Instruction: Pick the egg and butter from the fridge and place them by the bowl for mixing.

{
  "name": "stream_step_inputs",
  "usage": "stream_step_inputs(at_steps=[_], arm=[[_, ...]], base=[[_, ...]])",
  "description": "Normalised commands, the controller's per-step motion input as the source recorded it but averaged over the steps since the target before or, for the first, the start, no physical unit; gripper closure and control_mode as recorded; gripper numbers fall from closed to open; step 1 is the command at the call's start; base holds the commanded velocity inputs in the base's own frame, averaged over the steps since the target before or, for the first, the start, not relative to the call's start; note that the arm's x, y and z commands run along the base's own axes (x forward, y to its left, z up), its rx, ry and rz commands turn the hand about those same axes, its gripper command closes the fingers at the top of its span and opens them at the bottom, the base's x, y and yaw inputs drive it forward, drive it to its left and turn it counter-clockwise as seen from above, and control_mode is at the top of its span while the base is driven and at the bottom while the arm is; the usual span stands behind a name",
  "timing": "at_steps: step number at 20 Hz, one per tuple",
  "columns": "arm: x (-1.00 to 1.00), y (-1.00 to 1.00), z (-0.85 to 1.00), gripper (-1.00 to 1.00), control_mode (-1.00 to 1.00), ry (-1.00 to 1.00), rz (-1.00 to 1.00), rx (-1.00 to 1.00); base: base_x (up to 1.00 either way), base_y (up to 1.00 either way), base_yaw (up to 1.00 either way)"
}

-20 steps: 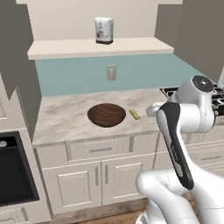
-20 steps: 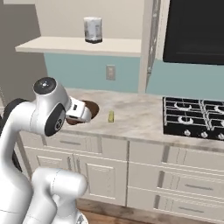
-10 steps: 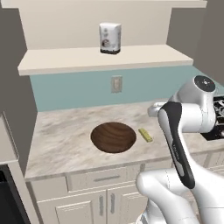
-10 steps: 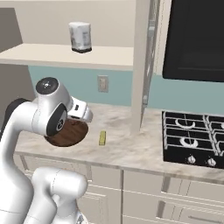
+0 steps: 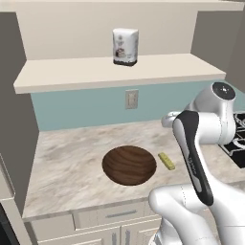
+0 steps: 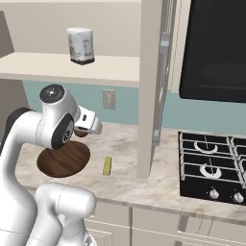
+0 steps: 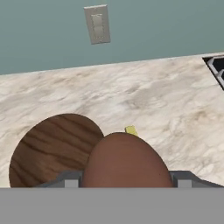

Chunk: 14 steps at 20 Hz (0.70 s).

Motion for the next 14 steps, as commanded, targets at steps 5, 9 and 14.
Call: stream_step_inputs(at_steps=[5, 9, 14], arm=[[0.0, 0.0, 0.0, 1.0, 1.0, 0.0, 0.0, 0.0], [0.0, 0.0, 0.0, 1.0, 1.0, 0.0, 0.0, 0.0], [0.0, 0.0, 0.0, 1.0, 1.0, 0.0, 0.0, 0.0]], base=[[0.02, 0.0, 0.0], [0.0, 0.0, 0.0], [0.0, 0.0, 0.0]])
